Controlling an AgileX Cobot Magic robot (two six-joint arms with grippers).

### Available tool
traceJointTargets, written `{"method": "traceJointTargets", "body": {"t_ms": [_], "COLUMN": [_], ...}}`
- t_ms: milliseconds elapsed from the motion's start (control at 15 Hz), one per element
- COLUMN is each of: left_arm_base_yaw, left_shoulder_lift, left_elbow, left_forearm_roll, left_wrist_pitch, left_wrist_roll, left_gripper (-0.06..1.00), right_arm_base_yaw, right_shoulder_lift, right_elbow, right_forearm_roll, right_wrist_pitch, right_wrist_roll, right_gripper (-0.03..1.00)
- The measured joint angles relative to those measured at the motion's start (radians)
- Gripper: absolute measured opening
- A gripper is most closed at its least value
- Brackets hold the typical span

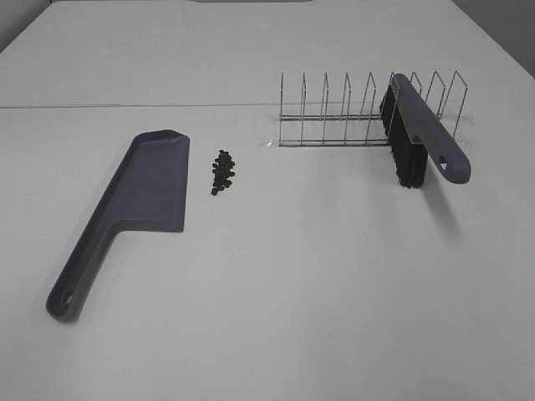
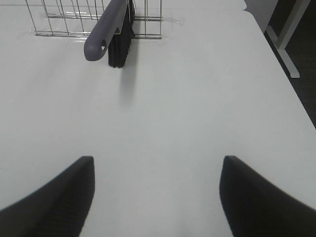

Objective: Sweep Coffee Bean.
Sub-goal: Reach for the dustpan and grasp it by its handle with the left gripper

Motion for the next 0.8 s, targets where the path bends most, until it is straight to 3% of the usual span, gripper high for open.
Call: {"method": "traceJointTargets", "body": {"t_ms": [533,733,800], "left_arm_base_yaw": [0.000,0.000,0.000], "left_shoulder_lift": [0.026,0.123,0.247], "left_elbow": [-0.003,-0.033,-0.044], "left_forearm_roll": [-0.003,-0.009,-0.017], "left_wrist_pitch": [-0.006,-0.109,-0.230], "left_wrist_roll": [-0.002,-0.007,-0.020], "left_gripper": [0.53,0.53,0.55], "right_arm_base_yaw": [0.000,0.000,0.000], "right_shoulder_lift": [0.000,0.000,0.000], "right_elbow": [0.000,0.000,0.000], "right_forearm_roll": [0.000,0.000,0.000], "right_wrist_pitch": [0.000,0.000,0.000], "right_wrist_roll": [0.000,0.000,0.000], "right_gripper": [0.68,0.68,0.68]}}
